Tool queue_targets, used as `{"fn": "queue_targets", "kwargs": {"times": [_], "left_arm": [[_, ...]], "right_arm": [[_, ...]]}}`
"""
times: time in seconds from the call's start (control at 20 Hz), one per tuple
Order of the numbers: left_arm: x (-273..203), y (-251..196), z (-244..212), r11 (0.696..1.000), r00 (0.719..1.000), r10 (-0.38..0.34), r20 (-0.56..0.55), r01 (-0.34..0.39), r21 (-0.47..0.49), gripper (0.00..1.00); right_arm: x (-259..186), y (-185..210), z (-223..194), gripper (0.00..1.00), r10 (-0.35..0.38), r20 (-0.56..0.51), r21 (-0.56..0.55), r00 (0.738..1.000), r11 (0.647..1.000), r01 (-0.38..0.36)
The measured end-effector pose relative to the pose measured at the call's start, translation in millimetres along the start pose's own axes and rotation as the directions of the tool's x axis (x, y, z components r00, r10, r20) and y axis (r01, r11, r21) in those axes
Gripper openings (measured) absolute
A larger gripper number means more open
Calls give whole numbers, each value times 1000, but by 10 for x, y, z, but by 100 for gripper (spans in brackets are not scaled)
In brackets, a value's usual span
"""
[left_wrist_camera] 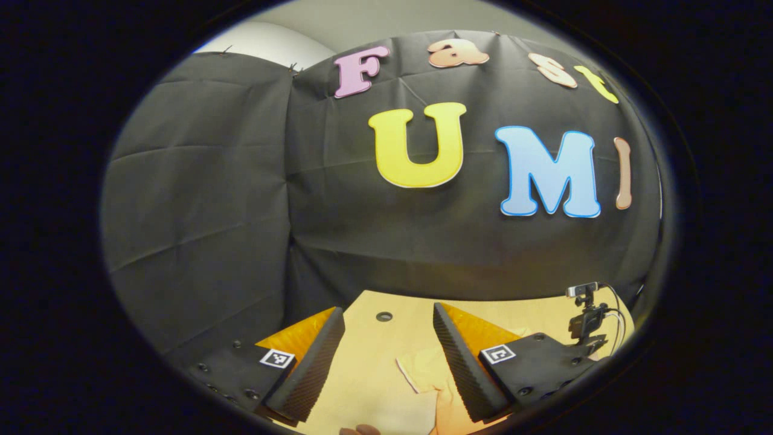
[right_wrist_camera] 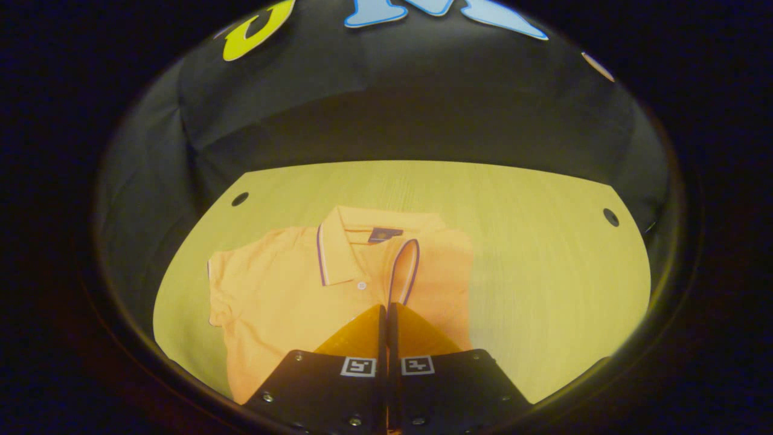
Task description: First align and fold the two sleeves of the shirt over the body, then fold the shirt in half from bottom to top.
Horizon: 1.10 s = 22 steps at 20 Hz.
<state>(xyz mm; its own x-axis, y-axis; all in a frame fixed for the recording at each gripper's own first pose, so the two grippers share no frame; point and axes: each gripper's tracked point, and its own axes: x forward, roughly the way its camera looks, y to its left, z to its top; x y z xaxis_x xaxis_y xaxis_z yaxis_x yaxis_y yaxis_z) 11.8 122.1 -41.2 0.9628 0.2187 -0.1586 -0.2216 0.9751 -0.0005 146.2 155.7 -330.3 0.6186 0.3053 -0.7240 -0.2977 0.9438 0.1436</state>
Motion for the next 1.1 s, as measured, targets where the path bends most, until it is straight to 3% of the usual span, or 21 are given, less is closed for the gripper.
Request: {"fn": "queue_targets", "kwargs": {"times": [0.25, 0.45, 0.55, 0.7, 1.1], "left_arm": [[37, 175, -84, 1000, 1000, 18, -20, -18, -9, 97], [117, 157, -190, 1000, 999, 2, -35, -3, -19, 97], [189, 111, -276, 999, 998, -18, -52, 17, -34, 97], [389, -22, -561, 997, 993, -62, -101, 56, -59, 98], [1100, -433, -1608, 987, 952, -159, -261, 154, -42, 97]], "right_arm": [[127, 72, -148, 3, -29, -53, -24, 998, 999, 28], [77, 79, -123, 13, -29, -58, -8, 998, 1000, 29], [-3, 80, -66, 26, -29, -45, 4, 999, 1000, 29], [-217, 54, 82, 34, -38, 8, -8, 999, 999, 38], [-1155, 136, 478, 34, -18, 190, -37, 982, 999, 25]]}}
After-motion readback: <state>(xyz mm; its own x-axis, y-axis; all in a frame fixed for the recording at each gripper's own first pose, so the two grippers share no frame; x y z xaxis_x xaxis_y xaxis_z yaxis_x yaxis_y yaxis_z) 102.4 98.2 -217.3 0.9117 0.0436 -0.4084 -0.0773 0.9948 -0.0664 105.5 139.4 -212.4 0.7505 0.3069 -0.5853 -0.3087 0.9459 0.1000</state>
